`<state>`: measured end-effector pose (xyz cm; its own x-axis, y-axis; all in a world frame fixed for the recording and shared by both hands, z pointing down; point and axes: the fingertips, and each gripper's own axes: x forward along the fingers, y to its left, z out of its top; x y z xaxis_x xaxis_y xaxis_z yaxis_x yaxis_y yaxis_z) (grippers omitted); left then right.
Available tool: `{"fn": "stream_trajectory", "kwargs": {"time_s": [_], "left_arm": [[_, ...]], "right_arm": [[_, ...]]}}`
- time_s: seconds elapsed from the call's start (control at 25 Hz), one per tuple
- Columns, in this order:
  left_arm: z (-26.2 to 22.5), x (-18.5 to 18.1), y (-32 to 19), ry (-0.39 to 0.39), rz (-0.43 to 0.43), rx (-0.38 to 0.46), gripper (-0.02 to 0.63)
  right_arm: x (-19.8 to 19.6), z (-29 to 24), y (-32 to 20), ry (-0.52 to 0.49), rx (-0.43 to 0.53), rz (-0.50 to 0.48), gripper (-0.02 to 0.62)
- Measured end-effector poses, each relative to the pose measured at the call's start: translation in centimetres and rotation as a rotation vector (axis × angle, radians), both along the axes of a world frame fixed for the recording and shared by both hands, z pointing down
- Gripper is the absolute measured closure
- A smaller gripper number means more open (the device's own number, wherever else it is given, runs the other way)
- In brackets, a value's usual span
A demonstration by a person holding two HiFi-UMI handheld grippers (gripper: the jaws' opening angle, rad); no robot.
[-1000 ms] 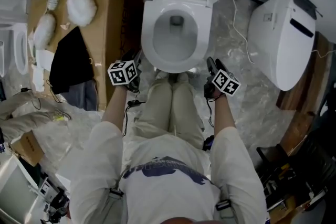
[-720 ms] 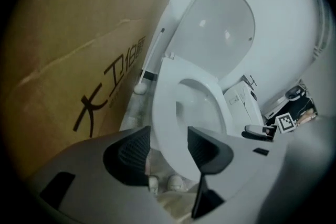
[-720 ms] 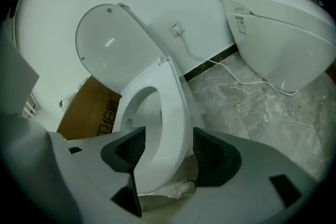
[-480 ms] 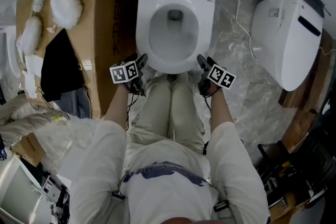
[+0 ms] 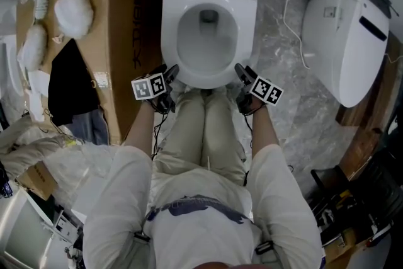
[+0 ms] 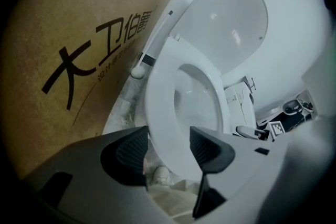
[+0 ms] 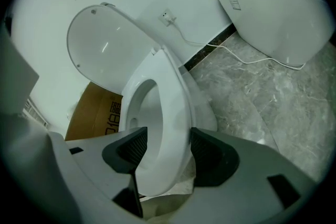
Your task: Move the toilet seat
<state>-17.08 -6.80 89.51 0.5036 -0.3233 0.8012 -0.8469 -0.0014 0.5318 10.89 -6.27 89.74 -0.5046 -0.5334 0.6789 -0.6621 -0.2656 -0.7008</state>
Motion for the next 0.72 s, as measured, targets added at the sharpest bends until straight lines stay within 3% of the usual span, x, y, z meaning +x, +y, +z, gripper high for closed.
{"fn": "stream_trajectory", "kwargs": {"time_s": [0.72], "left_arm": [[-1.3, 0.2, -0.2, 0.034, -0.072, -0.038, 0.354]], "right_arm": [[0.1, -1.1, -0.2, -0.066, -0.008, 0.061, 0.305]]}}
